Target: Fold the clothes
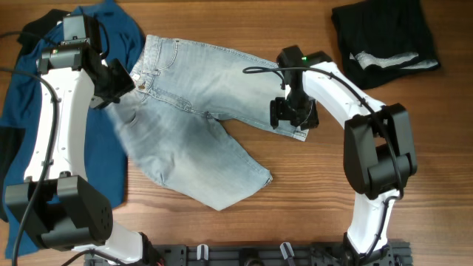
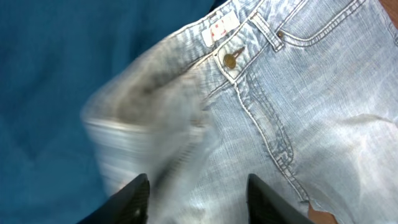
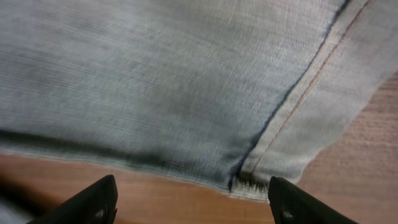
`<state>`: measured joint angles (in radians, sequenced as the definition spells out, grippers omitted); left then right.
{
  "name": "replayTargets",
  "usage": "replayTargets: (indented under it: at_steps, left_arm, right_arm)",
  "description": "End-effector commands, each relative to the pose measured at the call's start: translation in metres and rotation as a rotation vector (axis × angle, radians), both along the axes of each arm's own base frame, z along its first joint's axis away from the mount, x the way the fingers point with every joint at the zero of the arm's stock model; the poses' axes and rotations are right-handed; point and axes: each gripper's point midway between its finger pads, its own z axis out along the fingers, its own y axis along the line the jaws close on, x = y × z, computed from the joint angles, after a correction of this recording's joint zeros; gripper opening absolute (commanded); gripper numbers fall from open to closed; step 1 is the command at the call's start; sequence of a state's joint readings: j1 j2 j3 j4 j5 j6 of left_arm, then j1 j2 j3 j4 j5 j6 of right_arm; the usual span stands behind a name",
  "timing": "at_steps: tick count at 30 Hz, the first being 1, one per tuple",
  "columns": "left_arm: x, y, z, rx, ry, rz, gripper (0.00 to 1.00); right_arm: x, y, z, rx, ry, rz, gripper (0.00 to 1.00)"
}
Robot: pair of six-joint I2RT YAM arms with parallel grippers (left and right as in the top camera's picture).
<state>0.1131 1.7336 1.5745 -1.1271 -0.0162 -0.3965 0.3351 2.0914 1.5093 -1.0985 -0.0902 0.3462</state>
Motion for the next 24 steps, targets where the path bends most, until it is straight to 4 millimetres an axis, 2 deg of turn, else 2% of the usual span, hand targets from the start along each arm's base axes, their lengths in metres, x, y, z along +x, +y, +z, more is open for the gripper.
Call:
replayTargets:
  at_steps: [1, 11, 16, 20, 24]
  left_arm:
    - [-0.001, 0.002, 0.0, 0.01, 0.004, 0.007, 0.59]
    - [0.009, 0.003, 0.003, 0.014, -0.038, 0.008, 0.66]
    - [0.015, 0.004, 0.005, 0.017, -0.064, 0.008, 0.7]
    - [0.022, 0.004, 0.007, 0.016, -0.095, 0.007, 0.71]
    - [0.032, -0.001, 0.011, -0.012, -0.138, -0.004, 0.69]
  right_arm:
    - [-0.003, -0.006, -0.014, -0.034, -0.008, -0.034, 0.76]
    - [0.021, -0.012, -0.045, -0.068, -0.117, -0.046, 0.63]
    - [0.038, -0.032, -0.074, -0.1, -0.14, -0.088, 0.58]
    - [0.066, -0.057, -0.09, -0.085, -0.197, -0.171, 0.53]
    - [0.109, -0.072, -0.081, -0.005, -0.271, -0.2, 0.48]
